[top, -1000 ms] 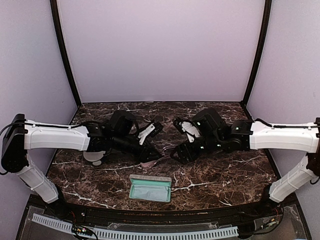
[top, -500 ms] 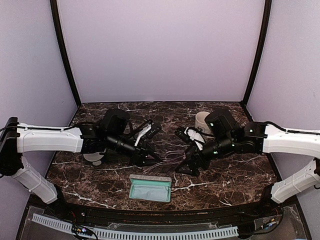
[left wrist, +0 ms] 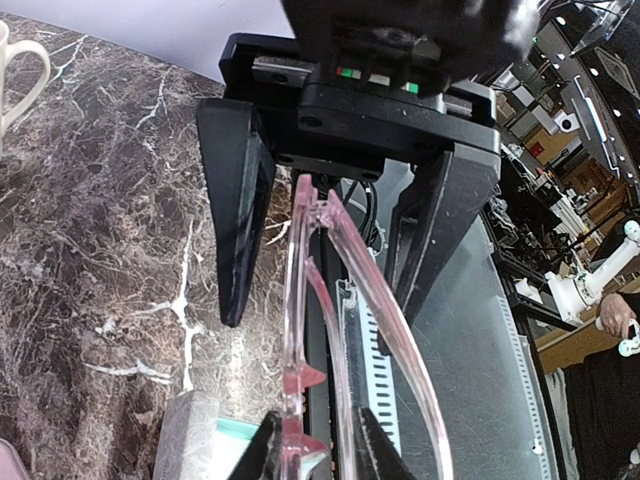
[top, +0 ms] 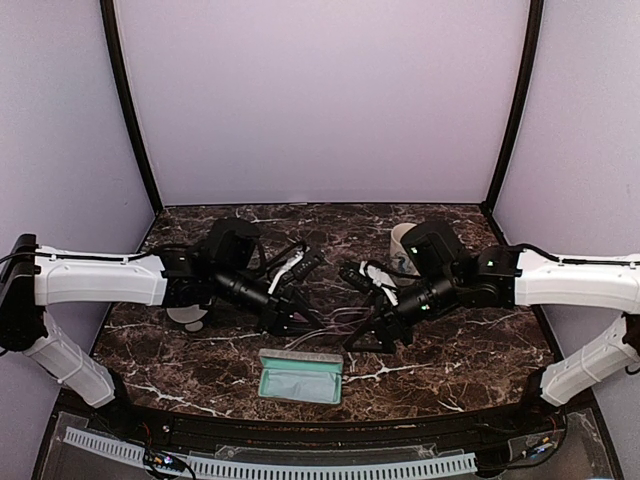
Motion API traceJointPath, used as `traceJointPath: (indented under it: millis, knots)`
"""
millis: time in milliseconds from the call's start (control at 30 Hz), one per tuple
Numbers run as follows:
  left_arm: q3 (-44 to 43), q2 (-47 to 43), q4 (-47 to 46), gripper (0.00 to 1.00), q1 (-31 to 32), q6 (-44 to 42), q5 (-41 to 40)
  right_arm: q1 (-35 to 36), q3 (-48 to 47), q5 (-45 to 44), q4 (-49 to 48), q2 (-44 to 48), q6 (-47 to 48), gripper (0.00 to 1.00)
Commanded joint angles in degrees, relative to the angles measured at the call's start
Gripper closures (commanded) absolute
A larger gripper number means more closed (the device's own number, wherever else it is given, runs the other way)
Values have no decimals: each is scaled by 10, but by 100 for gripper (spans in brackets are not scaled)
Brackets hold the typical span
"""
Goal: Organize the sunglasses
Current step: Pass from the left arm to the right
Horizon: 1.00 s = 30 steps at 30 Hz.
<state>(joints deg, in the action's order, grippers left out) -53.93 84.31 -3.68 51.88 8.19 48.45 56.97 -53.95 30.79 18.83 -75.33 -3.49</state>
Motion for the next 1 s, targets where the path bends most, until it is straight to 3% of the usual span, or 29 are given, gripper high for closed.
traceJointPath:
  millis: [0,367,400,533,600,967]
  knots:
    - [-1,4,-1,78,3,-4,24,-2,6,25,-30,1,-1,41]
    - [-3,9,7,78,6,-4,29,-2,12,28,-33,-2,-1,52]
    - [-3,9,7,77,6,-1,31,-2,12,23,-29,-1,0,50]
    - [-12,13,18,78,6,41,25,2,3,-49,10,17,9,22]
    - [-15,16,22,79,5,68,22,12,0,-88,30,33,19,15]
    - [-12,31,-15,82,-2,245,79,103,-40,-278,106,44,65,6]
